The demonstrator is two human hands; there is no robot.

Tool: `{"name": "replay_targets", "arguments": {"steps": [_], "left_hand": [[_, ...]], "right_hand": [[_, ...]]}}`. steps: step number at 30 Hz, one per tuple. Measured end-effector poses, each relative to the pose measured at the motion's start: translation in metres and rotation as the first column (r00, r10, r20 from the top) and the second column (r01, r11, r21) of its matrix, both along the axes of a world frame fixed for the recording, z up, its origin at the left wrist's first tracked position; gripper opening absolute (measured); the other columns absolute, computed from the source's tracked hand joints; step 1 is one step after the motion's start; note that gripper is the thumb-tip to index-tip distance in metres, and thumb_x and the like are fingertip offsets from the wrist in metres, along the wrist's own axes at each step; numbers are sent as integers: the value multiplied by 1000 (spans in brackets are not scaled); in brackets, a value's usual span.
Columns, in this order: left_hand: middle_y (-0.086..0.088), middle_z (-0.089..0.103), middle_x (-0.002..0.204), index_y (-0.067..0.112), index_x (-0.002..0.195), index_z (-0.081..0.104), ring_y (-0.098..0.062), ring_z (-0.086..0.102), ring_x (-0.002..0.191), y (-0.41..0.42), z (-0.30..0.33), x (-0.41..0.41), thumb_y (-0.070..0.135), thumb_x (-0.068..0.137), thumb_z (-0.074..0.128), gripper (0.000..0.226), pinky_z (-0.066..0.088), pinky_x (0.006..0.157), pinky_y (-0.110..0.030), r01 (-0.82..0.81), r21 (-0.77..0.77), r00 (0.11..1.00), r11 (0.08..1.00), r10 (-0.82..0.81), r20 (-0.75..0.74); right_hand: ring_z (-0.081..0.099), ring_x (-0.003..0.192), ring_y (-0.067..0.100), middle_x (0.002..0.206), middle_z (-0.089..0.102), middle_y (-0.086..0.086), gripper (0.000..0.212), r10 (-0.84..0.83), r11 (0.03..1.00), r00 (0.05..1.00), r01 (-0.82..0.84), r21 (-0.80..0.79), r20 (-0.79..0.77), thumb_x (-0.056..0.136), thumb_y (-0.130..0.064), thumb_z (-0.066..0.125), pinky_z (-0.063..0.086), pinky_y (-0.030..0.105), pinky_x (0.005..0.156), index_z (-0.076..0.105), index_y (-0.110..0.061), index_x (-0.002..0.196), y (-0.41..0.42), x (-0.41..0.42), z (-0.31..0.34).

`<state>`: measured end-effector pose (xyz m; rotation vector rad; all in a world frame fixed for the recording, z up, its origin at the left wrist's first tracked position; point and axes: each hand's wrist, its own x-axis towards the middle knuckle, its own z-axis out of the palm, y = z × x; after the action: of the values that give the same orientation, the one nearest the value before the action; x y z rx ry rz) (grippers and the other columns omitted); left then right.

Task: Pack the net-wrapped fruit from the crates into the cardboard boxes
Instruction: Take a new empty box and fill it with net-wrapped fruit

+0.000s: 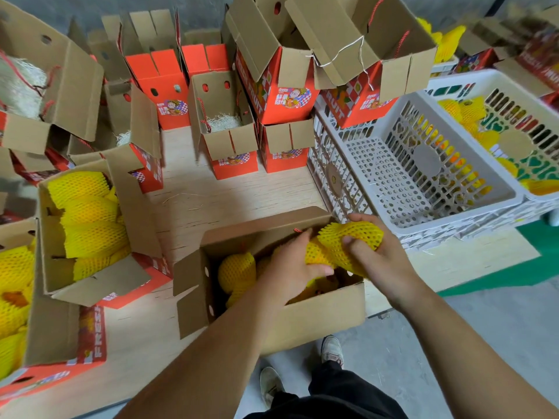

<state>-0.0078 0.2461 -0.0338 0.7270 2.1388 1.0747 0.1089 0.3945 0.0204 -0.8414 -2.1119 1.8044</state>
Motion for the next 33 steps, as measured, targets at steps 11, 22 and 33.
{"name": "replay_targets", "arguments": {"steps": [11,22,33], "left_hand": [[-3,30,145,25,155,21,-28,33,126,15,-24,0,50,92,51,74,26,109,-43,42,-671,722,740,-487,-491],[-3,47,125,25,120,59,-30,44,116,-41,-27,-6,41,88,69,37,32,90,-42,281,-490,570,825,-554,-606],[8,55,120,34,114,65,-27,43,119,-26,-28,-8,61,82,73,43,24,89,-41,128,-602,689,788,-507,-518]], "right_hand": [[45,124,17,126,38,4,74,141,844,989,-140,518,38,69,-18,90,28,9,108,54,-13,133,-30,6,-27],[46,133,19,138,50,-8,45,489,244,440,-898,367,753,94,-42,62,35,33,110,58,-41,139,0,-37,6],[46,137,40,160,26,17,78,265,-9,55,-998,59,963,94,-3,66,46,40,100,27,-24,159,-32,-64,-4]]}}
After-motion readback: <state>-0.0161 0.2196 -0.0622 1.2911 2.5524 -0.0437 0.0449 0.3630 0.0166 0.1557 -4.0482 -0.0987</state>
